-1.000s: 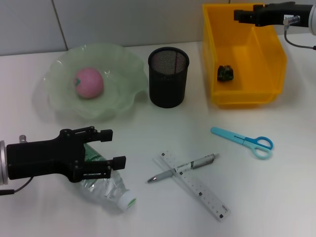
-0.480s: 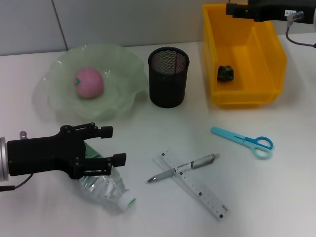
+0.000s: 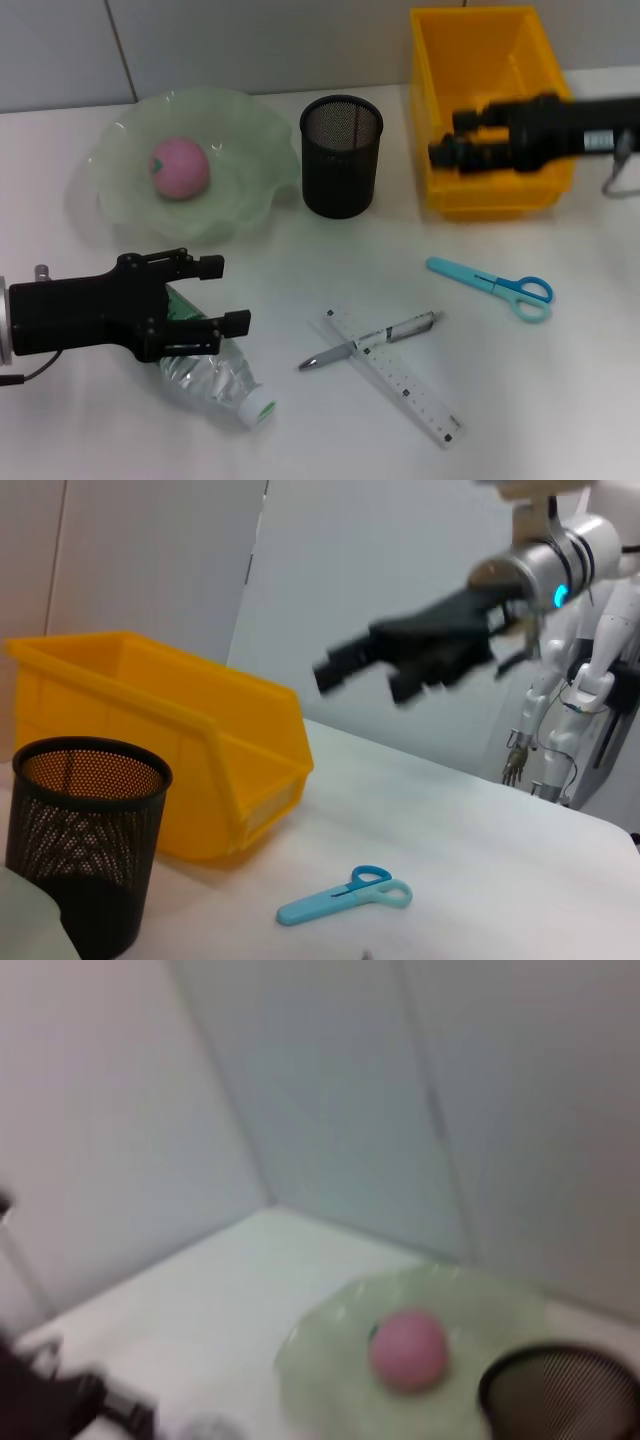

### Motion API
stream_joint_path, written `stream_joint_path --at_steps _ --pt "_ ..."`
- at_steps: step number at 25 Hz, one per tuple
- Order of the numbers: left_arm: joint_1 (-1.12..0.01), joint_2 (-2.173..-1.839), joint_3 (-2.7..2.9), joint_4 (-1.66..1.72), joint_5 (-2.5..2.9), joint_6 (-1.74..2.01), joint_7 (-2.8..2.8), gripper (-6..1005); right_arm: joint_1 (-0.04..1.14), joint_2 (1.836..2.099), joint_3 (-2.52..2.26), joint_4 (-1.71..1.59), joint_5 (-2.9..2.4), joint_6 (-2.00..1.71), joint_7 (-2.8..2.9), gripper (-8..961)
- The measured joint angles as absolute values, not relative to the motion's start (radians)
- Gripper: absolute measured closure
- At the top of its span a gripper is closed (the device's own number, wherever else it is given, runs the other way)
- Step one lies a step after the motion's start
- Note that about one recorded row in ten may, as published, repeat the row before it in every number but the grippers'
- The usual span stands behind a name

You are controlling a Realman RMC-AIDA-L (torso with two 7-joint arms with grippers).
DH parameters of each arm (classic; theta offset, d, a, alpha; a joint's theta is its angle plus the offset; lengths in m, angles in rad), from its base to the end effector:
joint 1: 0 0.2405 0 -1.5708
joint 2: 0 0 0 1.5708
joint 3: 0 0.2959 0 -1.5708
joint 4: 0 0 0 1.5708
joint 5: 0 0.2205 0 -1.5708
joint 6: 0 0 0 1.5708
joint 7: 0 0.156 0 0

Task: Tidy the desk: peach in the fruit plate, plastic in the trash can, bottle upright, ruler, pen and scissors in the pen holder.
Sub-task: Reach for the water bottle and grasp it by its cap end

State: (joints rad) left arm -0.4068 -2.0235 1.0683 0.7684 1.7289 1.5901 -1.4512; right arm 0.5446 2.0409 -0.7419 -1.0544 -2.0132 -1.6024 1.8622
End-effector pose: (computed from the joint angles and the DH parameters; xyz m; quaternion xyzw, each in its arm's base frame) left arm -0.2836 0.3303 -0.0284 -0.9500 -0.1866 -0.2424 0.0621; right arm 0.2504 0.3952 0.0486 -0.9281 0.2644 0.2051 0.1634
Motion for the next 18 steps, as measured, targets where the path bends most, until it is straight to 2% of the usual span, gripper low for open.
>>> stream_joint_path --at_steps 5,18 --pt "-0.406 -2.022 1.068 0.768 1.730 1.588 -1.443 268 0.519 2.022 -0.761 -0.953 -2.057 -1.651 1.728 197" --pt "-0.449 -1.999 1.081 0.826 1.753 1.643 -1.433 275 0.495 2.028 -0.768 -0.920 -2.154 -1.680 1.682 197"
